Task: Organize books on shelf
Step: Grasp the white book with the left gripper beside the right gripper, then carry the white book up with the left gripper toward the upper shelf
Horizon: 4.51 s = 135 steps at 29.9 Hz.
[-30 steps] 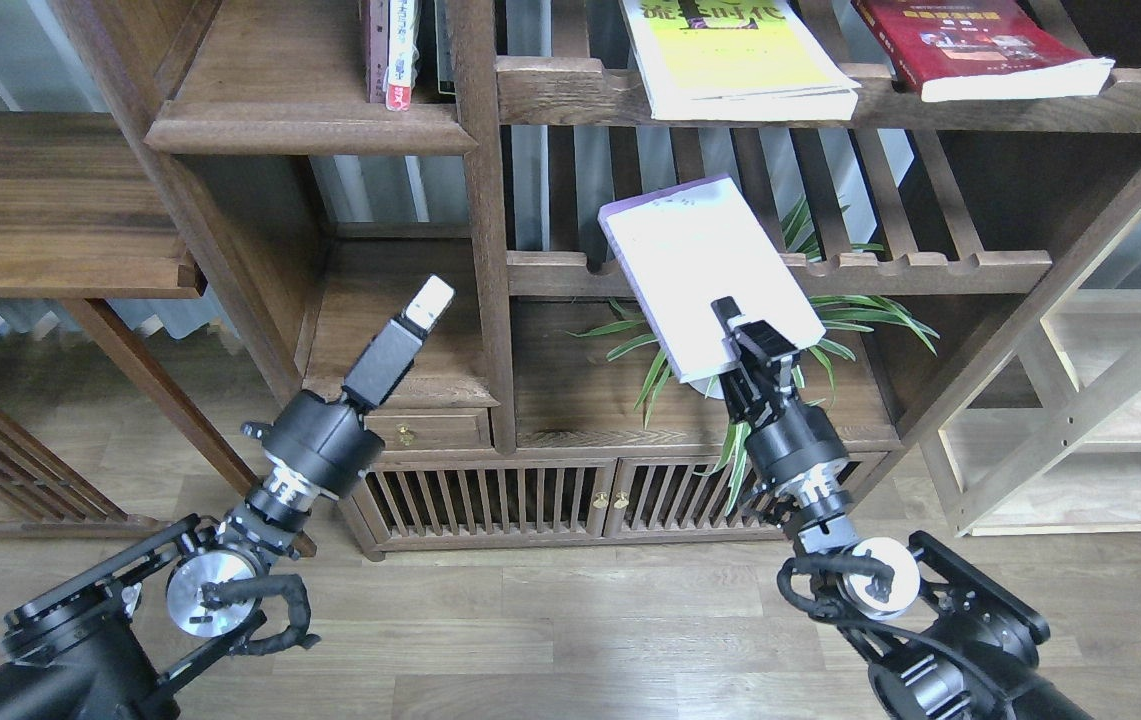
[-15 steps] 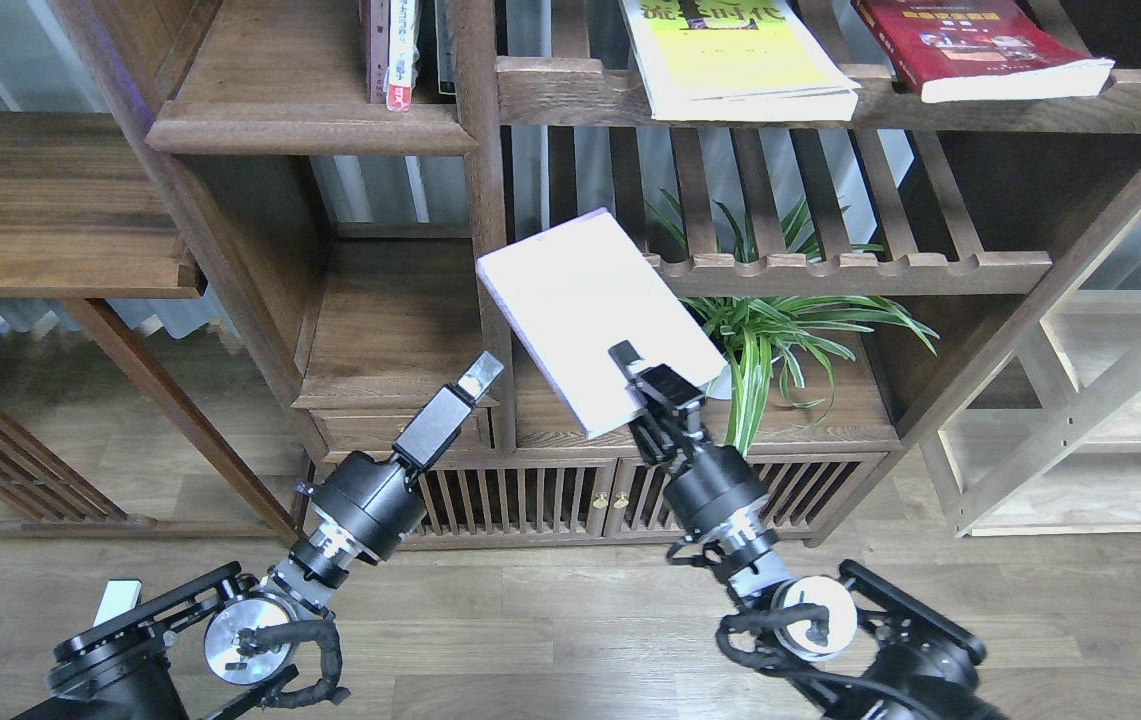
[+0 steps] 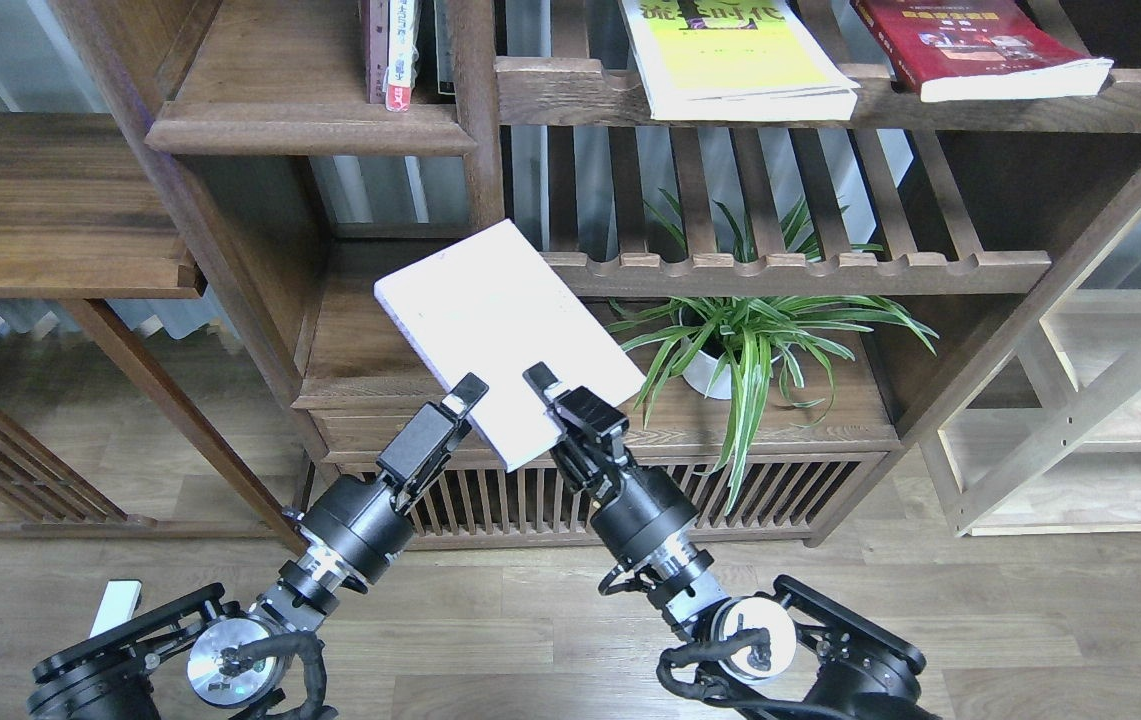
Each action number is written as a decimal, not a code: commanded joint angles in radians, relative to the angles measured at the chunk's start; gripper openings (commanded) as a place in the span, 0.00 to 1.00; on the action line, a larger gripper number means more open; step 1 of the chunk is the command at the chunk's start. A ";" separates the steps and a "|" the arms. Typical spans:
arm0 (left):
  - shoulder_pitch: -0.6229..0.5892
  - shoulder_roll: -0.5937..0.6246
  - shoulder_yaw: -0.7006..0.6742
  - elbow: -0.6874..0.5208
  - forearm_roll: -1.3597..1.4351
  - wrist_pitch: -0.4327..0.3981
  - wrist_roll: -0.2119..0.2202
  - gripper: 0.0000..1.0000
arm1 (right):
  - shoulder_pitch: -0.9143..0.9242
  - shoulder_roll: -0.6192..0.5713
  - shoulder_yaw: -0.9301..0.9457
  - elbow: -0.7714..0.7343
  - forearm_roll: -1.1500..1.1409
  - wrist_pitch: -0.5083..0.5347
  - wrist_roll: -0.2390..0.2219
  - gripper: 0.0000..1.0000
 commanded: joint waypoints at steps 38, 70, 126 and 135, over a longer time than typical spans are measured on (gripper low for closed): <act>0.004 0.031 -0.063 0.001 -0.126 0.000 0.098 0.99 | 0.004 0.000 -0.072 -0.006 -0.054 0.000 -0.002 0.08; 0.006 -0.003 -0.109 0.000 -0.117 0.000 0.061 0.08 | 0.019 0.000 -0.072 -0.014 -0.060 0.000 -0.002 0.12; -0.002 0.603 -0.477 -0.109 0.343 0.000 0.206 0.03 | 0.032 0.000 0.065 -0.075 -0.126 0.000 -0.002 0.92; -0.043 0.502 -0.663 -0.109 0.343 0.000 0.512 0.04 | 0.033 0.000 0.062 -0.077 -0.129 0.000 -0.003 0.92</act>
